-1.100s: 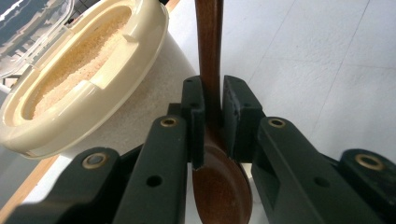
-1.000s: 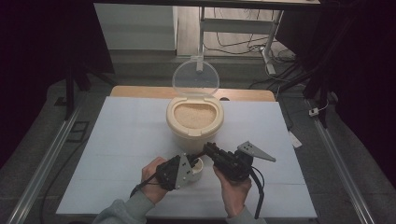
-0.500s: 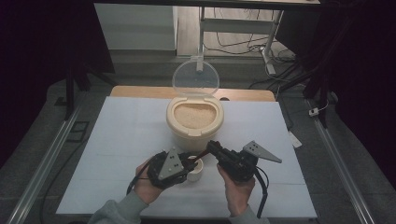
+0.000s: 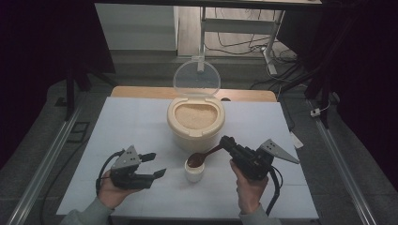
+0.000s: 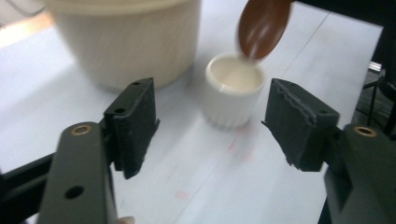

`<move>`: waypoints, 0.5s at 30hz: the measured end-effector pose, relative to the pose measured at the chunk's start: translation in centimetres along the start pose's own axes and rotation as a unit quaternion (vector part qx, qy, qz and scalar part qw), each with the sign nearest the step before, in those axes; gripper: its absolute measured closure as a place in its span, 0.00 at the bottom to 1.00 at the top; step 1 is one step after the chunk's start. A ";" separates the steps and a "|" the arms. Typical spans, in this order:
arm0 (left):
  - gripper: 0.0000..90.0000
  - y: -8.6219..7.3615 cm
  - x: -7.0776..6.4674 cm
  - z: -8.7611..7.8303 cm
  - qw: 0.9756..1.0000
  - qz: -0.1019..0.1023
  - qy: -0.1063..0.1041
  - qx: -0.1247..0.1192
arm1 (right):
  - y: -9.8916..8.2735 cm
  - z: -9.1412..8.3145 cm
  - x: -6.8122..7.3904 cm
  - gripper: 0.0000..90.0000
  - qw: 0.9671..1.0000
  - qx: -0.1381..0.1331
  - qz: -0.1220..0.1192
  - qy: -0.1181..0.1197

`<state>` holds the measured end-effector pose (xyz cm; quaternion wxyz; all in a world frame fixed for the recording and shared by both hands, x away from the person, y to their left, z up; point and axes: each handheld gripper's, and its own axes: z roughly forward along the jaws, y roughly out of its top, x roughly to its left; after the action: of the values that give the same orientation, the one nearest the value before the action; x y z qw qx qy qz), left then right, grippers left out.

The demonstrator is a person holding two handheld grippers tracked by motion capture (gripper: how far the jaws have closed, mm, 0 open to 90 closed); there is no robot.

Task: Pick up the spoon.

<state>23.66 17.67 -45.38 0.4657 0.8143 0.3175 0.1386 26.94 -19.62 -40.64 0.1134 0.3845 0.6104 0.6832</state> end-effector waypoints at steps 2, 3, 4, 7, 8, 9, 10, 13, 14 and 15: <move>0.34 -1.3 0.9 -0.4 1.000 -0.017 0.003 0.011 | 0.2 -0.2 -0.1 0.93 1.000 -0.002 -0.002 0.000; 0.33 -1.3 0.9 -0.4 1.000 -0.017 0.003 0.011 | 0.3 -0.3 -0.2 0.93 1.000 -0.005 -0.002 0.000; 0.31 -1.7 1.2 -0.5 1.000 -0.021 0.005 0.014 | 0.4 -0.3 -0.3 0.93 1.000 -0.006 -0.002 0.000; 0.29 -2.7 1.8 -0.8 0.999 -0.030 0.011 0.023 | 0.6 -0.6 -0.4 0.93 1.000 -0.009 -0.003 -0.001; 0.28 -3.0 2.0 -0.8 0.999 -0.035 0.012 0.024 | 0.9 -0.8 -0.6 0.93 1.000 -0.013 -0.002 -0.001; 0.27 -3.3 2.2 -0.9 0.999 -0.039 0.013 0.026 | 1.0 -0.9 -0.7 0.93 1.000 -0.014 -0.004 -0.002; 0.27 -3.5 2.4 -1.0 0.999 -0.041 0.015 0.027 | 1.0 -0.9 -0.7 0.93 1.000 -0.014 -0.004 -0.002; 0.25 -4.0 2.7 -1.1 0.998 -0.047 0.017 0.032 | 1.8 -1.2 -1.0 0.93 1.000 -0.024 -0.002 -0.003; 0.25 -4.1 2.8 -1.1 0.998 -0.046 0.018 0.033 | 1.8 -1.2 -1.0 0.93 1.000 -0.024 -0.002 -0.003; 0.25 -4.2 2.8 -1.2 0.998 -0.047 0.019 0.034 | 2.2 -1.4 -1.1 0.93 1.000 -0.027 -0.003 -0.005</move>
<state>23.57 21.80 -48.51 0.4380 0.8111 0.3683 0.1213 27.42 -21.80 -38.98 0.1293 0.3829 0.5923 0.6970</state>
